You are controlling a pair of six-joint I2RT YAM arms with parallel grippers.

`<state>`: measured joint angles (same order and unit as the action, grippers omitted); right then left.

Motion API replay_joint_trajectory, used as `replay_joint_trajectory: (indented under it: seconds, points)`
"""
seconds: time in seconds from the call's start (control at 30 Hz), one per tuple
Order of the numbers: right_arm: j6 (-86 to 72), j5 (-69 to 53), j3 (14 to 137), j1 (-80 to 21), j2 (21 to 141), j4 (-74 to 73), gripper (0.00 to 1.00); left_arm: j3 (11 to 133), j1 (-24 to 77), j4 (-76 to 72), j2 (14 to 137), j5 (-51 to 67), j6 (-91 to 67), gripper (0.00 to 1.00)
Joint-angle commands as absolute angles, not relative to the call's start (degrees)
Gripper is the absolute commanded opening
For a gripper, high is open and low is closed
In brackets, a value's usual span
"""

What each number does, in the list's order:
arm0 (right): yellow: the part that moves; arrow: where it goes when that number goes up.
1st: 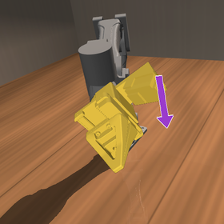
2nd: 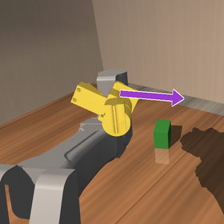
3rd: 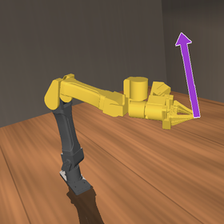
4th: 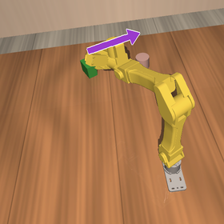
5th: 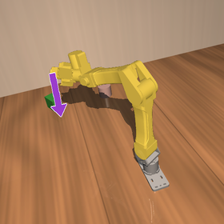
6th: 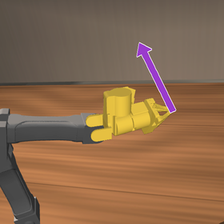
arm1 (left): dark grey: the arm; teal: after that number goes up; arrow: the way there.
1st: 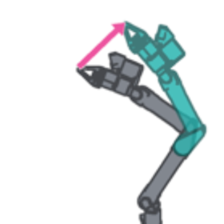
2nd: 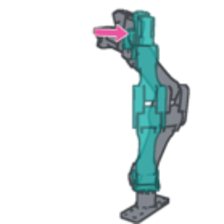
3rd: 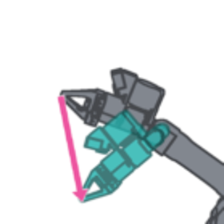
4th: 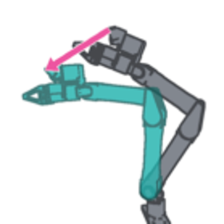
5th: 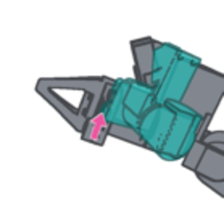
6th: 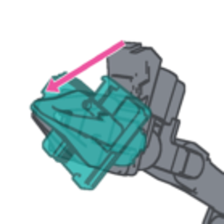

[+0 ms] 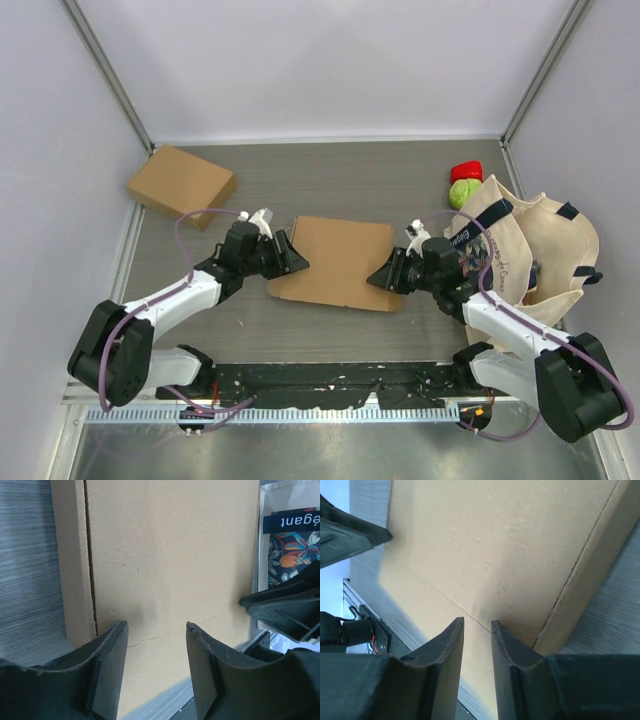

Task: Fold the paper box

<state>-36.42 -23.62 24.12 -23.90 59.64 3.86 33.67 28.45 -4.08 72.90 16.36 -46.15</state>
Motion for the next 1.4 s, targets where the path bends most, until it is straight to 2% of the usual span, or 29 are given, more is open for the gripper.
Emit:
replay_joint_trajectory:
  seconds: [0.0, 0.1, 0.17, 0.27, 0.4, 0.5, 0.53, 0.67, 0.7, 0.73, 0.8, 1.0, 1.27, 1.37]
  points:
    - [-32.62, -20.04, 22.85, -24.00, 60.38, 3.88, 0.34, 36.73, 26.99, -0.19, 70.41, 16.70, -43.60, 0.56]
    - [-29.98, -18.37, 27.06, -23.99, 58.55, -4.38, 0.38, 38.93, 23.92, 3.24, 68.30, 17.31, -43.16, 0.66]
    - [-29.88, -19.42, 29.87, -23.12, 57.31, -6.58, 0.48, 39.55, 20.85, 3.78, 67.06, 18.37, -43.24, 0.73]
    - [-28.74, -16.89, 34.44, -21.10, 57.56, -11.75, 0.59, 39.46, 17.33, 4.57, 67.85, 18.55, -43.68, 0.76]
    - [-26.46, -12.13, 37.52, -18.82, 63.01, -14.76, 0.61, 38.50, 13.80, 2.22, 71.80, 21.44, -46.05, 0.79]
    - [-26.02, -12.31, 37.18, -17.93, 66.18, -11.44, 0.57, 37.88, 13.27, -1.13, 75.32, 24.34, -46.76, 0.83]
    - [-26.19, -12.48, 36.66, -17.32, 66.96, -10.47, 0.52, 37.71, 13.27, -1.84, 76.11, 24.78, -47.02, 0.83]
    - [-27.24, -16.69, 33.23, -14.33, 70.22, -2.49, 0.43, 36.30, 13.36, -6.41, 78.48, 26.54, -48.51, 0.84]
    - [-27.51, -17.92, 32.87, -13.89, 72.49, -1.50, 0.40, 35.52, 13.36, -8.42, 79.53, 27.50, -49.04, 0.84]
    - [-27.68, -19.06, 32.44, -13.19, 73.55, -1.32, 0.32, 35.33, 13.27, -9.22, 80.32, 27.94, -49.39, 0.84]
    - [-28.56, -20.12, 31.56, -12.40, 74.88, -0.53, 0.28, 34.02, 13.36, -12.63, 81.82, 29.17, -50.88, 0.85]
    - [-29.97, -19.95, 27.42, -9.76, 73.65, -0.44, 0.24, 30.41, 14.94, -24.86, 86.57, 32.34, -55.81, 0.89]
    - [-30.67, -23.82, 24.70, -1.50, 76.11, -1.23, 0.11, 30.85, 17.31, -29.52, 90.26, 33.31, -58.09, 0.89]
    - [-31.99, -23.29, 24.52, -0.79, 77.08, -0.88, 0.09, 31.55, 18.45, -29.71, 91.14, 33.40, -59.15, 0.88]
